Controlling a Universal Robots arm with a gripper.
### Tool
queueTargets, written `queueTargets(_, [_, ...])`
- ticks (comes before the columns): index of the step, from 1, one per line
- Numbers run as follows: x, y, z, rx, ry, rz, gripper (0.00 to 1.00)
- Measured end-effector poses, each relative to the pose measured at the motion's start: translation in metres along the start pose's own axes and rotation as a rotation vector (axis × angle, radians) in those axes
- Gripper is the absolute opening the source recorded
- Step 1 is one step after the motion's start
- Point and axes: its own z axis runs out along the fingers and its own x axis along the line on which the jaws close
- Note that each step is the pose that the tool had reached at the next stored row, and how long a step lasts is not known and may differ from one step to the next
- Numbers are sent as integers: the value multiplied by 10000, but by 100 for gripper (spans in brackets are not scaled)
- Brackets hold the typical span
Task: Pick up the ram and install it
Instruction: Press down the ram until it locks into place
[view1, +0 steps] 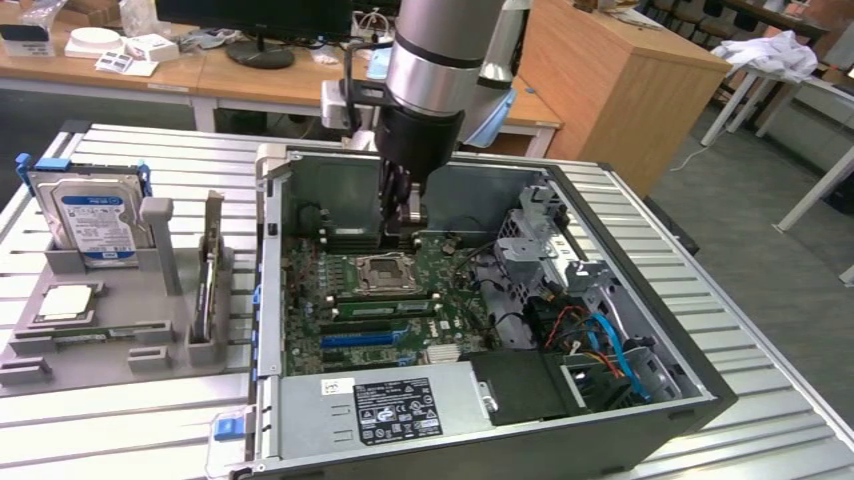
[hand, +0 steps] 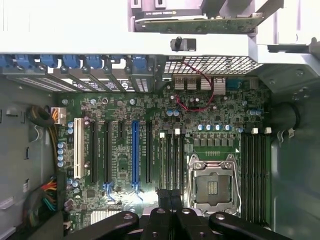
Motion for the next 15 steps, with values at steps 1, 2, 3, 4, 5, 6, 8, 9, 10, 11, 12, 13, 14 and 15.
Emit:
queueTargets(1, [0, 0, -10, 0, 1, 0, 11])
queueTargets(2, [0, 0, -17, 0, 0, 0, 11])
queueTargets(3, [0, 0, -19, 1, -1, 0, 11])
queueTargets(4, [0, 1, -19, 0, -1, 0, 11])
queueTargets(5, [0, 0, -19, 1, -2, 0, 11])
queueTargets(6, [0, 0, -19, 0, 0, 0, 11])
queueTargets(8, [-1, 0, -19, 0, 0, 0, 11])
queueTargets(9, [0, -2, -20, -1, 1, -3, 11])
queueTargets(10, [0, -9, -21, -2, 2, -3, 11])
queueTargets(11, [-1, -18, -21, -2, 3, -1, 11])
queueTargets(12, [-1, -28, -21, -1, 1, -1, 11])
queueTargets(13, [-1, -39, -21, 0, 0, 0, 11])
queueTargets(14, [-1, -51, -21, 0, 1, 0, 11])
queueTargets(15, [-1, -64, -21, -1, 1, -1, 11])
